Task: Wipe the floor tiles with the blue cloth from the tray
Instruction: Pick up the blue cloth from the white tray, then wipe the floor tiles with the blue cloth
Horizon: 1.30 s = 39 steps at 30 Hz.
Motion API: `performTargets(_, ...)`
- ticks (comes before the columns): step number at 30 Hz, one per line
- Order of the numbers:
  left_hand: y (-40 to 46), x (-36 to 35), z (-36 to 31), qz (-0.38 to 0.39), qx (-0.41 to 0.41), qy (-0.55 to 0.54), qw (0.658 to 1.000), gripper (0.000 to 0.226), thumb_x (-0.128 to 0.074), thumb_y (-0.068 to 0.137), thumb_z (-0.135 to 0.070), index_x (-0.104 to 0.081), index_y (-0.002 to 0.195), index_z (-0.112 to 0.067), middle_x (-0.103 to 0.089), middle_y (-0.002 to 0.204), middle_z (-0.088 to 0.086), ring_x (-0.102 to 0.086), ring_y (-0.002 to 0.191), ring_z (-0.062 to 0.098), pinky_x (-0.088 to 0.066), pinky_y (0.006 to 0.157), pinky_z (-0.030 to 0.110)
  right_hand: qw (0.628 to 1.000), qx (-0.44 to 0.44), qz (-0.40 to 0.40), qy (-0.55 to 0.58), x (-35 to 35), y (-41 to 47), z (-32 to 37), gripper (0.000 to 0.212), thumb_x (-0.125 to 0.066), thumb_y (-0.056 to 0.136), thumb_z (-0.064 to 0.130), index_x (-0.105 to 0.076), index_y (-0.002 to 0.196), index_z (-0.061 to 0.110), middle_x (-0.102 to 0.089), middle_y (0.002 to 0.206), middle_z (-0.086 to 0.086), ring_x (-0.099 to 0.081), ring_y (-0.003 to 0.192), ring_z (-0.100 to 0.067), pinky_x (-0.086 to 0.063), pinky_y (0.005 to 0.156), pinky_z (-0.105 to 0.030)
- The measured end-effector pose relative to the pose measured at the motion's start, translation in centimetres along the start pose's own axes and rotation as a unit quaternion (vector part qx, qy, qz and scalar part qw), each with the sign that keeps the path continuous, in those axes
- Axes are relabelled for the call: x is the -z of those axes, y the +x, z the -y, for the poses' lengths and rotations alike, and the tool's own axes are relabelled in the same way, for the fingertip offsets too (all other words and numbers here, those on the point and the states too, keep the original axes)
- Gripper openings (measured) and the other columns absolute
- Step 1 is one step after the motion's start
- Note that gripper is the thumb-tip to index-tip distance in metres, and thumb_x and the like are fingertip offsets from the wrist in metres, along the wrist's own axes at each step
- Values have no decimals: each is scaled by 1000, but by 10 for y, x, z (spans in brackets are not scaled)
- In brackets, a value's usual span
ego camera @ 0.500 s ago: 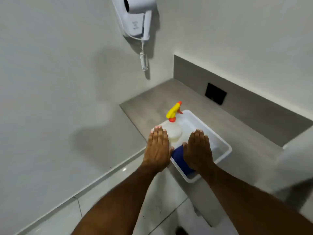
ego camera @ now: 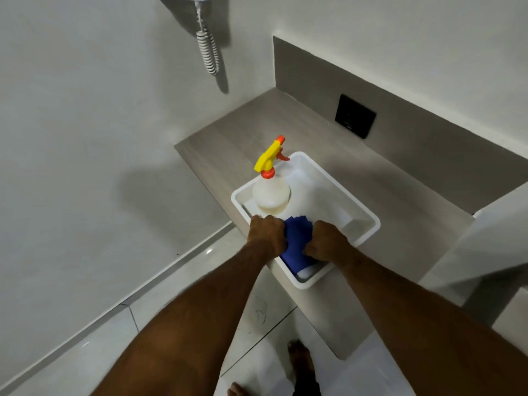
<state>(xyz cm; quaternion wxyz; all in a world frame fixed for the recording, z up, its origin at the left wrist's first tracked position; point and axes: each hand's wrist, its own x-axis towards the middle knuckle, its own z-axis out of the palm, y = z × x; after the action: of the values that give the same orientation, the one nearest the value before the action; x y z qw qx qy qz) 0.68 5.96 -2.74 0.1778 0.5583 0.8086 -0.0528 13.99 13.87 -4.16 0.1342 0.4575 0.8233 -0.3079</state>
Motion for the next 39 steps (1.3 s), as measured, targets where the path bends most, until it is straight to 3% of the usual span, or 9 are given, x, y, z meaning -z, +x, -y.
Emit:
performTargets(2,0,2,4,-11,-5,-92,996,20,-63,84,-17,-70,97,-3,-73,96,15,-68,90,30,-55,88,40,999,25,-3,32,5,0,3,27,-62,87,12,-57,111,0,-65,106,-15,-63,105,-31,-51,95,-38)
performTargets(5,-8,11,18,-70,-3,-191,979,20,-60,87,-11,-68,103,-1,-70,100,18,-65,93,31,-55,86,41,995,32,-40,91,12,-4,20,21,-61,84,4,-58,104,-2,-65,99,-17,-64,97,-32,-52,88,-35)
performTargets(8,-28,27,40,-159,-23,-221,962,21,-57,90,-15,-66,104,-2,-67,98,19,-60,91,31,-50,81,40,987,37,-100,123,18,-14,50,22,-63,82,11,-57,102,4,-64,100,-16,-64,90,-27,-55,89,-38)
performTargets(11,-57,42,71,-257,-36,-221,940,25,-57,93,-21,-66,106,-1,-65,90,19,-58,85,31,-48,76,38,968,95,-183,141,17,-30,93,17,-64,83,22,-58,94,9,-64,85,-6,-63,79,-21,-54,79,-34)
performTargets(16,-115,25,151,-348,49,-235,906,37,-61,92,-17,-60,124,1,-64,97,19,-60,90,31,-51,85,41,942,206,-219,148,-26,-52,180,23,-60,88,23,-60,105,8,-68,91,-8,-63,80,-23,-54,75,-36)
performTargets(20,-150,-49,216,-295,137,-249,912,52,-60,94,-28,-49,133,5,-62,117,22,-56,111,35,-45,98,43,960,212,-142,116,-106,-40,214,15,-56,93,20,-57,103,10,-65,89,-5,-63,79,-21,-57,77,-40)
performTargets(24,-160,-176,264,-184,187,-225,939,71,-54,92,-44,-34,142,3,-50,138,24,-46,125,38,-38,105,43,980,159,-70,102,-216,4,195,19,-58,95,20,-57,111,11,-69,102,-7,-66,88,-20,-55,78,-31)
performTargets(30,-137,-419,292,15,187,-144,972,92,-54,88,-53,-19,146,10,-29,151,31,-25,141,47,-19,117,53,996,33,-7,84,-405,102,95,22,-60,93,16,-59,113,7,-70,105,-12,-66,95,-31,-48,75,-30)
performTargets(39,-57,-737,297,131,162,-114,972,112,-48,85,-69,4,149,7,4,159,32,7,148,45,-3,121,54,994,-68,55,69,-659,247,-68,21,-59,92,14,-59,110,4,-68,105,-15,-62,92,-28,-39,72,-28)
